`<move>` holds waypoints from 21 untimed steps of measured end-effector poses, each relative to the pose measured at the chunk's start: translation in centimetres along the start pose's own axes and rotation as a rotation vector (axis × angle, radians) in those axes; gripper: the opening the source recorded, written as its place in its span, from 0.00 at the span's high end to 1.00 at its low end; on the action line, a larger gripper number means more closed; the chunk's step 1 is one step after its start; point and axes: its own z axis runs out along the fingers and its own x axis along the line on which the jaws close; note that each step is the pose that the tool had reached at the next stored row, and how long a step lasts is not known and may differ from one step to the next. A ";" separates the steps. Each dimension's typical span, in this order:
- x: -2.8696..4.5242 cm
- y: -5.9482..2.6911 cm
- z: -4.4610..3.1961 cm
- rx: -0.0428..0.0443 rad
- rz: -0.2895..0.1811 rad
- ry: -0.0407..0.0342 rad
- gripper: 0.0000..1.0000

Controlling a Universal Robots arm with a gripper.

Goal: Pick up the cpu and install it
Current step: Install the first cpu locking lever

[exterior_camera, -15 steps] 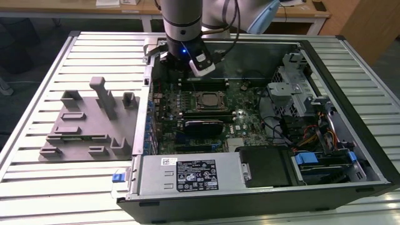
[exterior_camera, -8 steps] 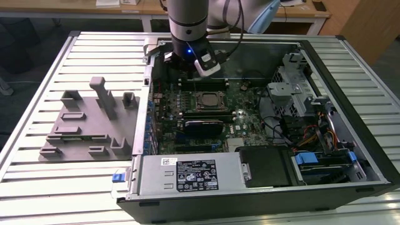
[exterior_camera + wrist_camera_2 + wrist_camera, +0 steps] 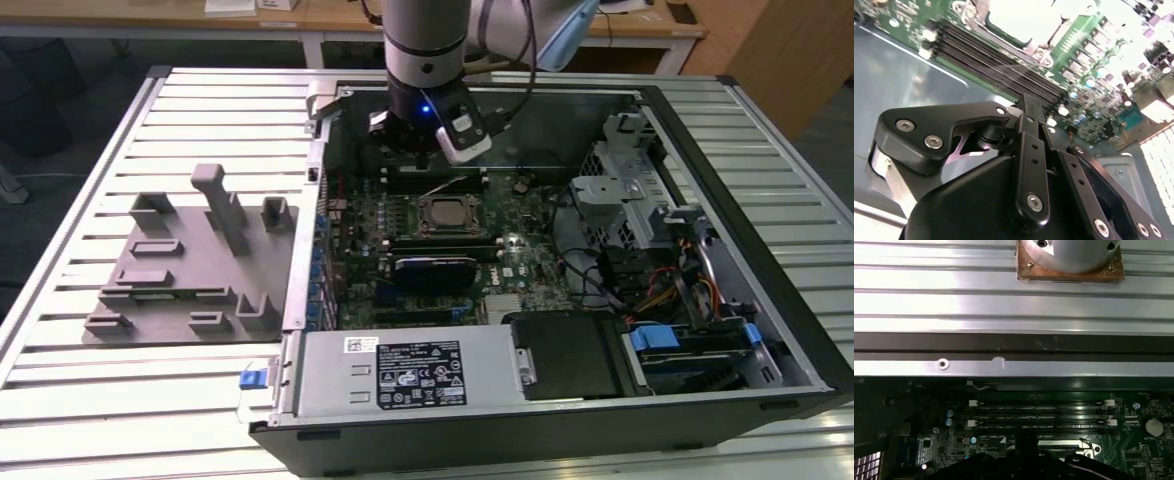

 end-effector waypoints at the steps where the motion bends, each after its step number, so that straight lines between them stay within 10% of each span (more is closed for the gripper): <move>1: -0.21 0.00 0.01 0.0016 0.001 -0.0002 0.89; 8: -0.33 0.00 0.04 0.0042 0.000 -0.0046 0.89; 14: -0.32 -0.09 0.34 0.0344 -0.004 -0.0442 0.89; 21: -0.30 -0.26 0.86 0.0364 0.007 -0.0644 0.89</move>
